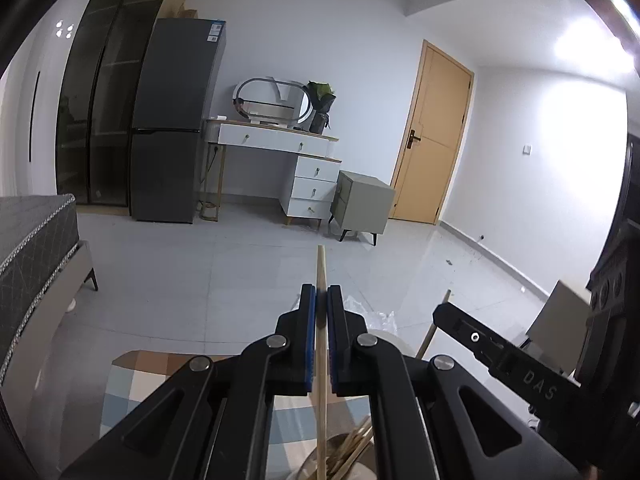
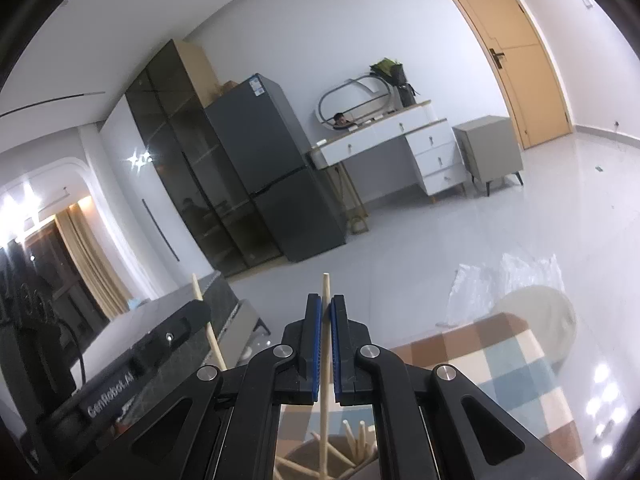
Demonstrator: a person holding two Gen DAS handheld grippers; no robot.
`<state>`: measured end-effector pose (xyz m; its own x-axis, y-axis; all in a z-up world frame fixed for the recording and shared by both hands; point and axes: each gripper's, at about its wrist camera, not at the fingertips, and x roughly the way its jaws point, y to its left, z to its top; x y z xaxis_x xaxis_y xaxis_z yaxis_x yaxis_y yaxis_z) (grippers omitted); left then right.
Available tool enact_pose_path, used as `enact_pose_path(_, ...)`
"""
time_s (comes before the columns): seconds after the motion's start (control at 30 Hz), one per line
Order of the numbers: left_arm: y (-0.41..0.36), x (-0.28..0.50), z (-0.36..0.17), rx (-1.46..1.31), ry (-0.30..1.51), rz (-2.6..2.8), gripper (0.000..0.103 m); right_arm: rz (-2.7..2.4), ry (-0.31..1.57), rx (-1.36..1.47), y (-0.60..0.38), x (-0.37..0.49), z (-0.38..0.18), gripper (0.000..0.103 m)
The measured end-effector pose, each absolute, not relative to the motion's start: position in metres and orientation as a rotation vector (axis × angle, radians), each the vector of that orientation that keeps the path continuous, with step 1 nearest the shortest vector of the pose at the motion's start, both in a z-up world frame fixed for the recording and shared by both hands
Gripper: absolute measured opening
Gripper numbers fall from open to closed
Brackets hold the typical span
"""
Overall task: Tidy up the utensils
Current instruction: 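Lift both held chopsticks and carry them above the grey holder, then open the left tool over the holder while the right tool opens too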
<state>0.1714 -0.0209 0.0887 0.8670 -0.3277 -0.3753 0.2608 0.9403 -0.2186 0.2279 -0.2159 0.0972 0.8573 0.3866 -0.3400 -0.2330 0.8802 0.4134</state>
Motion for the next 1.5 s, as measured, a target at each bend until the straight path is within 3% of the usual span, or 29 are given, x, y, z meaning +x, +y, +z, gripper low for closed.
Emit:
enact_pose_path(0.77,-0.015,0.163,0.079,-0.162,0.444,-0.325,0.001,0.349,0.484,0.232,-0.195,0.217,0.083,0.004)
enact_pose_path(1.5,-0.025,0.138,0.059,-0.115,0.644,-0.458,0.001,0.448,0.635,0.185,-0.181,0.184,0.041,0.004)
